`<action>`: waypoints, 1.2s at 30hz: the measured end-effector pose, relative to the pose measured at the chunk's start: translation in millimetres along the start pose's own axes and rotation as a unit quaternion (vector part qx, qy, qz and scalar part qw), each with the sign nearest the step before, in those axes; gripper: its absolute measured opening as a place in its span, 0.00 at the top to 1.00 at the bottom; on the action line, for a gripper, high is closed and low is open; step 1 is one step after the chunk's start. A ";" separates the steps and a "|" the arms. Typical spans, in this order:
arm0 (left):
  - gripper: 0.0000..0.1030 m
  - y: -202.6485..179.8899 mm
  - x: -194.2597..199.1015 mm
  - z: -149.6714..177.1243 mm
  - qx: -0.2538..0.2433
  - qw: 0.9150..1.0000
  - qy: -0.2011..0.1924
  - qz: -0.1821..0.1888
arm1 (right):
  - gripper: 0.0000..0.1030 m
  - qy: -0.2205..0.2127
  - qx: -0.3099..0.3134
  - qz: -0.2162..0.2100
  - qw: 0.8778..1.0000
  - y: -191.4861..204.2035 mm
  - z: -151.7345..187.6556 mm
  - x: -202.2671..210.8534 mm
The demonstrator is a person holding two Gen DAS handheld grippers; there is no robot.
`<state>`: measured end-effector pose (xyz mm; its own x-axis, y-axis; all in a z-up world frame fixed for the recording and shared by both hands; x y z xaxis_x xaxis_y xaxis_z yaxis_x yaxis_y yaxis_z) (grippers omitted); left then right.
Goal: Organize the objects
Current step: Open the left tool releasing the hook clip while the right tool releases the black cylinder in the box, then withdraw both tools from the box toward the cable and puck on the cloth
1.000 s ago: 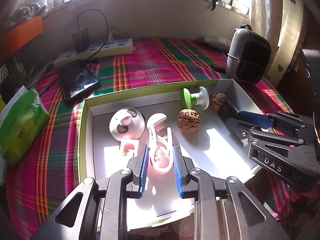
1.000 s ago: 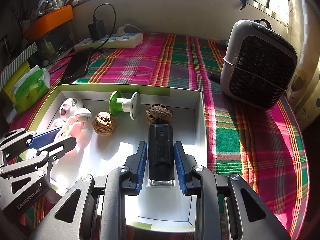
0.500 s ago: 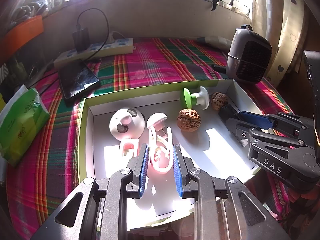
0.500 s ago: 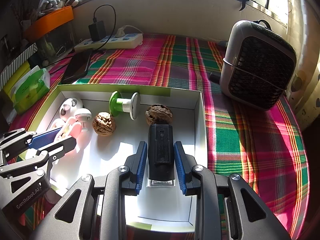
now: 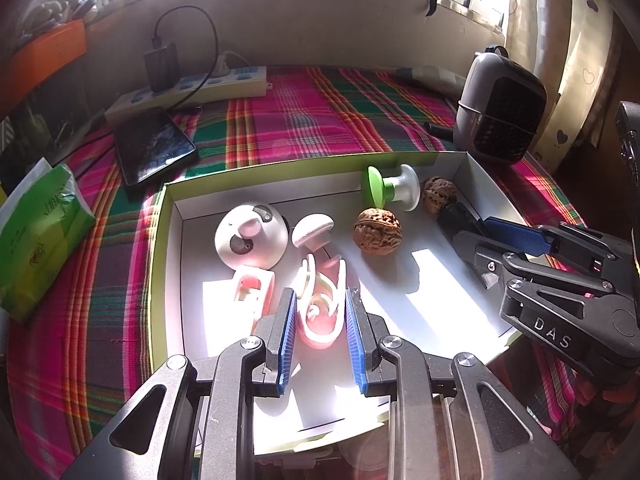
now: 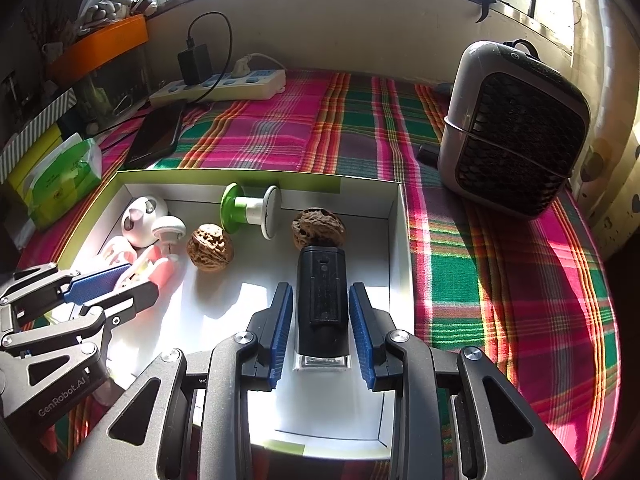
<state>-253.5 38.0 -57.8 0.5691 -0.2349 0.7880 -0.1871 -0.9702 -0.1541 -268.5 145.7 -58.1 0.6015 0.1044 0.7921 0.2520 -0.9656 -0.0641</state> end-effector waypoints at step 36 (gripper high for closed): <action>0.70 -1.8 53.4 19.0 -0.003 0.999 -0.034 -0.007 | 0.51 -0.044 -0.014 0.011 0.999 13.5 18.2 54.9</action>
<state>-207.6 26.1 -26.7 0.6249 -0.2253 0.7475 -0.1835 -0.9730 -0.1399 -218.2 142.8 -26.5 0.6719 0.1019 0.7336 0.2169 -0.9741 -0.0633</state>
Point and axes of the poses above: each gripper's, at about its wrist camera, not at the fingertips, and x roughly against the way its jaws point, y to its left, z to its underside, the point moved 9 cm from there along -x, roughly the way its jaws point, and after that the axes turned 5 degrees about z, right-handed, at the moved point
